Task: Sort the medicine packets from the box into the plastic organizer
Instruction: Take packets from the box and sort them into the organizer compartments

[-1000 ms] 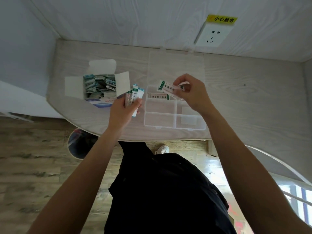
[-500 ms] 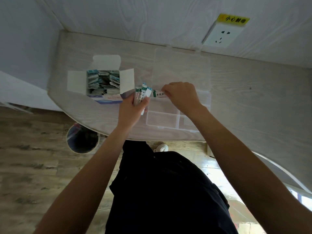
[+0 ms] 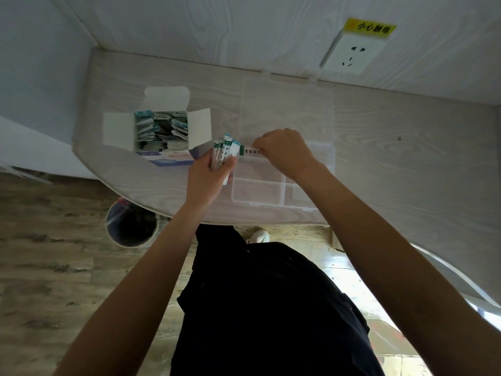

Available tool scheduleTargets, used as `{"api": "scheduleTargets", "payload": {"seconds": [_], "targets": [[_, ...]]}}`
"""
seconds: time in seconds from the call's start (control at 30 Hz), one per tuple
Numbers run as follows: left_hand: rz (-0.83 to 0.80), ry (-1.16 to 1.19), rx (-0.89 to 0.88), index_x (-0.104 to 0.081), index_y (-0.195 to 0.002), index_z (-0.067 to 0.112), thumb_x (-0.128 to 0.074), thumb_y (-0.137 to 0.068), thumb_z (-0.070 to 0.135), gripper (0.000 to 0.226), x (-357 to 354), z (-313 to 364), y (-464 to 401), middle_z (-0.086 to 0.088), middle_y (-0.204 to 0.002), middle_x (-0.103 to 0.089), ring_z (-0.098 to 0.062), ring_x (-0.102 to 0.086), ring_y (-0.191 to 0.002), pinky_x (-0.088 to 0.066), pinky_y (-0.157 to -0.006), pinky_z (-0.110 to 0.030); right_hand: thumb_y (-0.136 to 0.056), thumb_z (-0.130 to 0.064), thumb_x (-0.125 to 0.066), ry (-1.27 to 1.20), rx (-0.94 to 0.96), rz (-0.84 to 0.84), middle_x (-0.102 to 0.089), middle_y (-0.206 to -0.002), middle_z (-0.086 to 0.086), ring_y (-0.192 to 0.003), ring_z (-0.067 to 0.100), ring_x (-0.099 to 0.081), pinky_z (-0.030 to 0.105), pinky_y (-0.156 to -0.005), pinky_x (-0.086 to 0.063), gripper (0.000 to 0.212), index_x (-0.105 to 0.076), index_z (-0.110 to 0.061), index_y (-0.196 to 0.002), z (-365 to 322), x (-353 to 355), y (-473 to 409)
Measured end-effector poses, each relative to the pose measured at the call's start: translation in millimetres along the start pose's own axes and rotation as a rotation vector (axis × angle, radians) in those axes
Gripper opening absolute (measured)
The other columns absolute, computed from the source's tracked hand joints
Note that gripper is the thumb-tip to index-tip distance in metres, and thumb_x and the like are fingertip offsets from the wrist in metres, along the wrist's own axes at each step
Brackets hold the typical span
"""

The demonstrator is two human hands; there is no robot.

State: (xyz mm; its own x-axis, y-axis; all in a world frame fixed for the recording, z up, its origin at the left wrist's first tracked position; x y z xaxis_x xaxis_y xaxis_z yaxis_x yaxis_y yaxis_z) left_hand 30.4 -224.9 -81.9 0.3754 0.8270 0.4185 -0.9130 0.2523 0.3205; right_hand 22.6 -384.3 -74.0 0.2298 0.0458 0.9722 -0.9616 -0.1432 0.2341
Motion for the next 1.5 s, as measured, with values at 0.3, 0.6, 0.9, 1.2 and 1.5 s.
{"api": "scheduleTargets", "payload": {"seconds": [0.3,0.6,0.9,1.2,1.5], "targets": [[-0.153,0.178,0.039,-0.065,-0.093,0.012,-0.07,-0.081,0.026,0.019,-4,24,12,0.001,-0.075,-0.067,-0.002,-0.063,-0.062,-0.051,-0.06,-0.018,-0.089,-0.018,-0.062,-1.352,-0.408,0.277,-0.07,-0.082,0.004,-0.062,0.015,-0.066,0.027,-0.056,-0.056,0.017,-0.066,-0.009,-0.103,11,25,44],[-0.336,0.371,0.154,-0.063,-0.091,0.028,-0.052,-0.093,0.03,0.012,-33,38,22,0.0,-0.09,-0.069,-0.012,-0.065,-0.079,-0.05,-0.071,-0.025,-0.08,-0.004,-0.071,-1.548,-0.531,0.31,-0.064,-0.076,0.007,-0.055,0.009,-0.06,0.02,-0.052,-0.05,0.019,-0.062,-0.007,-0.096,10,10,72],[-0.28,0.359,0.133,-0.061,-0.1,0.014,-0.046,-0.097,0.016,0.015,-34,29,13,0.005,-0.077,-0.071,-0.01,-0.068,-0.064,-0.055,-0.06,-0.026,-0.089,-0.005,-0.057,-1.356,-0.843,0.603,-0.064,-0.077,0.001,-0.06,0.012,-0.066,0.03,-0.064,-0.057,0.018,-0.063,-0.019,-0.097,74,-4,119],[-0.343,0.287,0.085,-0.058,-0.104,0.009,-0.044,-0.098,0.017,0.017,-40,35,10,-0.004,-0.081,-0.065,-0.011,-0.058,-0.052,-0.051,-0.055,-0.026,-0.089,-0.026,-0.06,-0.596,-0.794,0.232,-0.07,-0.089,-0.003,-0.082,0.016,-0.064,0.022,-0.069,-0.04,0.012,-0.066,-0.024,-0.099,82,-12,95],[-0.358,0.305,0.089,-0.058,-0.098,0.021,-0.045,-0.097,0.019,0.013,-44,41,9,-0.001,-0.08,-0.066,-0.009,-0.06,-0.057,-0.052,-0.058,-0.026,-0.096,-0.031,-0.05,-0.181,-0.531,0.015,-0.069,-0.087,0.0,-0.077,0.019,-0.063,0.025,-0.061,-0.036,0.02,-0.068,-0.024,-0.101,78,-8,70]]}}
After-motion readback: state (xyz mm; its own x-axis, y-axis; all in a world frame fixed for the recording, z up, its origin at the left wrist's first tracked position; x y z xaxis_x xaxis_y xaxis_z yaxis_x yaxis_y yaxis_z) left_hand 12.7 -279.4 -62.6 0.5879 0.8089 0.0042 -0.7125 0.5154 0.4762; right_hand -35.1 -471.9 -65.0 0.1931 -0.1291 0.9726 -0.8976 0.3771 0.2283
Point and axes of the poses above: each hand's wrist, its own y-axis away from the middle knuckle, its own x-axis out of the back of the hand, z = x × y, the point moved 5 cm from there along -y, towards the middle knuckle
